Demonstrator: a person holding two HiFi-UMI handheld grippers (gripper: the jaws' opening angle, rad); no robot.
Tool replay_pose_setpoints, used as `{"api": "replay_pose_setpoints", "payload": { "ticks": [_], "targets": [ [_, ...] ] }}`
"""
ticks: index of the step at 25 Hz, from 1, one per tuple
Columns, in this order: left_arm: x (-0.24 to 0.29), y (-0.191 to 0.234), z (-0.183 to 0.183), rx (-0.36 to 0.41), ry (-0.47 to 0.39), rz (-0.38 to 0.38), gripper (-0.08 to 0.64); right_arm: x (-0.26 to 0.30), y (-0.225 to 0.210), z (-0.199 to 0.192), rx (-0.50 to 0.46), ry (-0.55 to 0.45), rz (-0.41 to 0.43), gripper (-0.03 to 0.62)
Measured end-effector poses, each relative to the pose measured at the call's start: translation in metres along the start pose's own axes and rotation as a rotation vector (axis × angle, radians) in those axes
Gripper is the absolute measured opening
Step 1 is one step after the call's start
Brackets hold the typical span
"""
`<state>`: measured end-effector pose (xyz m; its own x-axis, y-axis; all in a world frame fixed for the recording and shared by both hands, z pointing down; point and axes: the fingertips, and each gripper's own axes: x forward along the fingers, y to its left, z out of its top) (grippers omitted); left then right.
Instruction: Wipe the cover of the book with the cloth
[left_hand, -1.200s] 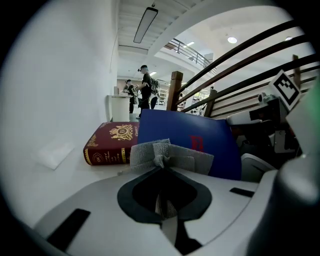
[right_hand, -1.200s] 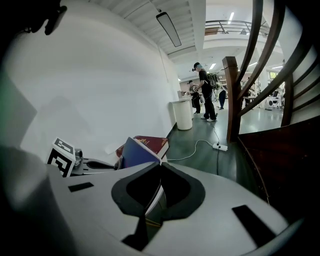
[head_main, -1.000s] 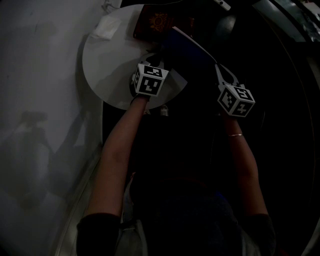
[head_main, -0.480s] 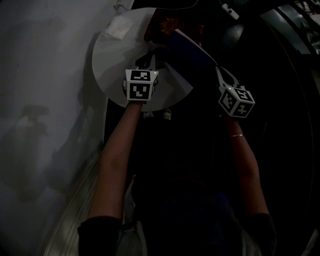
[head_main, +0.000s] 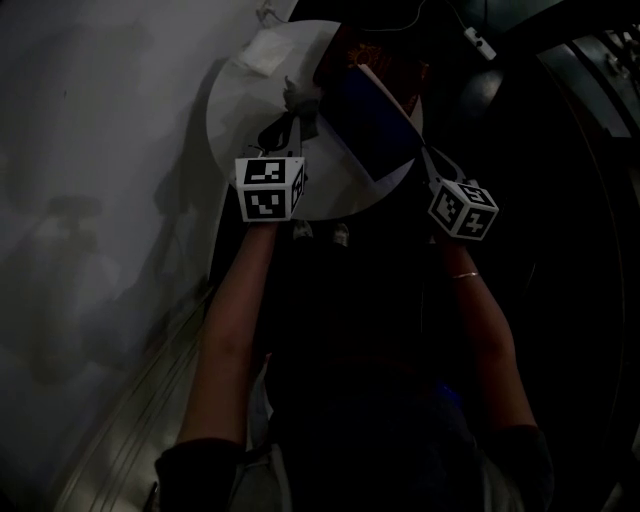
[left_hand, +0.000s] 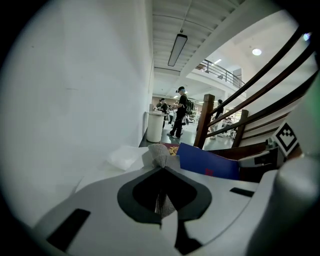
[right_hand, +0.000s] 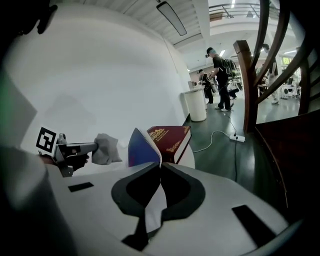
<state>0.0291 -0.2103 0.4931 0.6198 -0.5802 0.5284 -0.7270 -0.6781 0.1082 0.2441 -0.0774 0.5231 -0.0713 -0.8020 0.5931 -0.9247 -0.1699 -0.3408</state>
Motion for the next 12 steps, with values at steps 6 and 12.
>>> {"api": "replay_pose_setpoints", "payload": {
  "ticks": [6, 12],
  "targets": [
    [-0.02, 0.004, -0.007, -0.017, -0.002, 0.024, 0.026, 0.006, 0.006, -0.026, -0.007, 0.054, 0.0, 0.031],
    [-0.03, 0.006, -0.016, -0.019, -0.003, 0.036, 0.026, 0.013, 0.005, -0.041, -0.029, 0.079, -0.017, 0.032]
  ]
}}
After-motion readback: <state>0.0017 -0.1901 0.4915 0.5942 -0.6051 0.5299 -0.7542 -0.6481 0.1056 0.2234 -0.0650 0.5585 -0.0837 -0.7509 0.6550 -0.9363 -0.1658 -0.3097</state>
